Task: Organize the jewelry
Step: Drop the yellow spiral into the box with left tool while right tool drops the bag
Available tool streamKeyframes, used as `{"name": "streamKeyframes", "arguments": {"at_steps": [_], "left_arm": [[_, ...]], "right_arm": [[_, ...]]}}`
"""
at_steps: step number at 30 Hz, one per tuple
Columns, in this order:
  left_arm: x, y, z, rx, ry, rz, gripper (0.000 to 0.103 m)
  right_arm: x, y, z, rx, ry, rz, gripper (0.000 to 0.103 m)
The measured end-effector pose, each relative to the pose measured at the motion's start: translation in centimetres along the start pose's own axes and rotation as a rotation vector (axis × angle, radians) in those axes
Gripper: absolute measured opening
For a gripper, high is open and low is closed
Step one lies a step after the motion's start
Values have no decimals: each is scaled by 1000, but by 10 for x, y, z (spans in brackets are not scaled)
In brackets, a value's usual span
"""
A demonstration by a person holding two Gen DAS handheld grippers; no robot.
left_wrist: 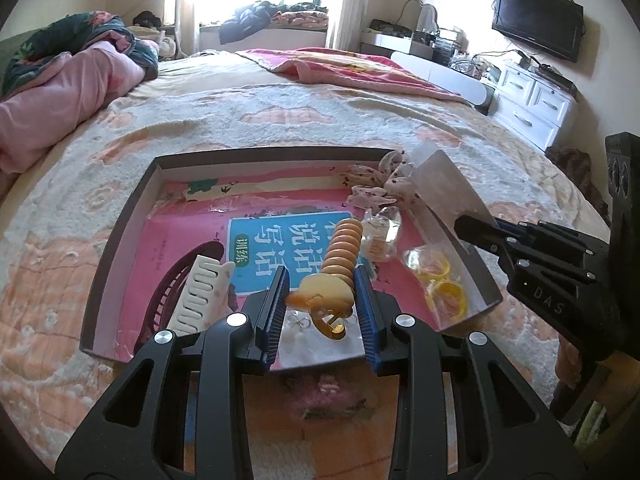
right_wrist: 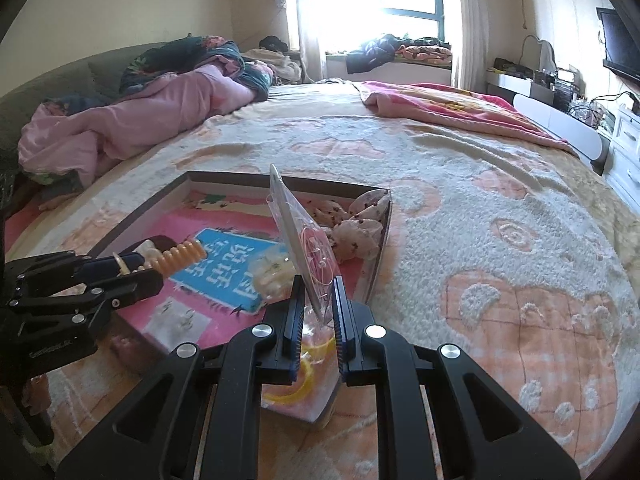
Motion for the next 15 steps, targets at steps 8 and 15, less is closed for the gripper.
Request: {"name": "streamKeyframes", "arguments": {"at_steps": [8, 15], "left_arm": [[15, -6, 3, -12, -20, 11, 25], [28, -14, 7, -28, -46, 19, 25]], "right_arm": [[16, -5, -13, 19, 17, 15, 13], [31, -7, -20, 36, 29, 36, 13]]}}
Point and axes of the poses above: each gripper's, at about its wrist camera, not at the fingertips, and x roughly the way its jaws point, z to its left, y to its underside, the point moved 4 cm from there along x, roughly the way its jaws point, and after that the axes turned 5 degrees about -y, right-handed, at the moved point
